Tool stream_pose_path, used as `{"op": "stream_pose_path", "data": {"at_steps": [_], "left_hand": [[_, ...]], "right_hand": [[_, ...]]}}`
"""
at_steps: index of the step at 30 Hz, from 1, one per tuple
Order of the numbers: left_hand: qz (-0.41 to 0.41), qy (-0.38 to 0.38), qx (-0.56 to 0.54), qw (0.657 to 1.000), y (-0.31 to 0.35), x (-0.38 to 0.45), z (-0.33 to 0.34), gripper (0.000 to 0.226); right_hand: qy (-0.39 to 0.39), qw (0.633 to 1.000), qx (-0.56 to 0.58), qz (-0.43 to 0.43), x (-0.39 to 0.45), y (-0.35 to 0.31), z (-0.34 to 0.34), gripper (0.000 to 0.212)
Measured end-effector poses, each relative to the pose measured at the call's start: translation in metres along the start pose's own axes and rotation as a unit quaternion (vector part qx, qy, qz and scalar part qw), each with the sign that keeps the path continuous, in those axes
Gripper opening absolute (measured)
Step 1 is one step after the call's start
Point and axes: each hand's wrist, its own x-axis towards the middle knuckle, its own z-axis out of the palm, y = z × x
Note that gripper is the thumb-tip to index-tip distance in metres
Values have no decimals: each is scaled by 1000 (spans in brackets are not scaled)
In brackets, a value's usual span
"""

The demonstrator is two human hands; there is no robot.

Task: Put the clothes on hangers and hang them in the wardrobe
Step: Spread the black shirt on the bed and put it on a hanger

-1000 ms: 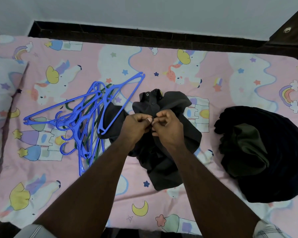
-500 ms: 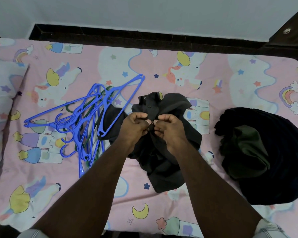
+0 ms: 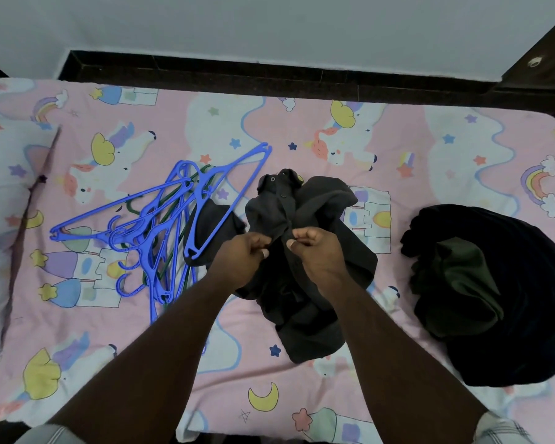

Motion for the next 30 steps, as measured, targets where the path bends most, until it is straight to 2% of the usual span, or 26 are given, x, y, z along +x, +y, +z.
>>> {"op": "stream_pose_path", "data": {"at_steps": [4,8,11,12,14,16,19,23,27,30], "left_hand": [[7,19,55,998,-1,2,6,35],[1,20,84,996,-9,2,8,11],[-5,38,68,997,-9,-6,8,8],[-7,40,60,997,-9,-10,8,7],[-22,42,28,998,-9,-17,9,2],[-45,47,-30,997,-9,-24,12,7],[-66,58,-158,983,-1,-35,13,11],[-119,51,-347,929,9,-44,3,21],[-111,43,-360,925,15,-48,-4,18],[-94,71,-304,945,21,-49,-9,15]], "right_hand": [[-26,999,11,24,-1,3,3,32],[-41,999,10,8,-4,6,2,32],[-82,976,-201,-11,-13,15,-4,12],[-89,962,-259,-16,-17,19,-5,14],[-91,954,-285,-17,-26,26,-5,25],[-72,969,-237,-16,-33,21,0,13],[-38,990,-138,10,-37,5,12,19],[-27,998,-46,33,-42,-12,20,11],[-47,994,51,87,-50,-29,17,13],[-74,983,107,130,-56,-40,12,15]]}}
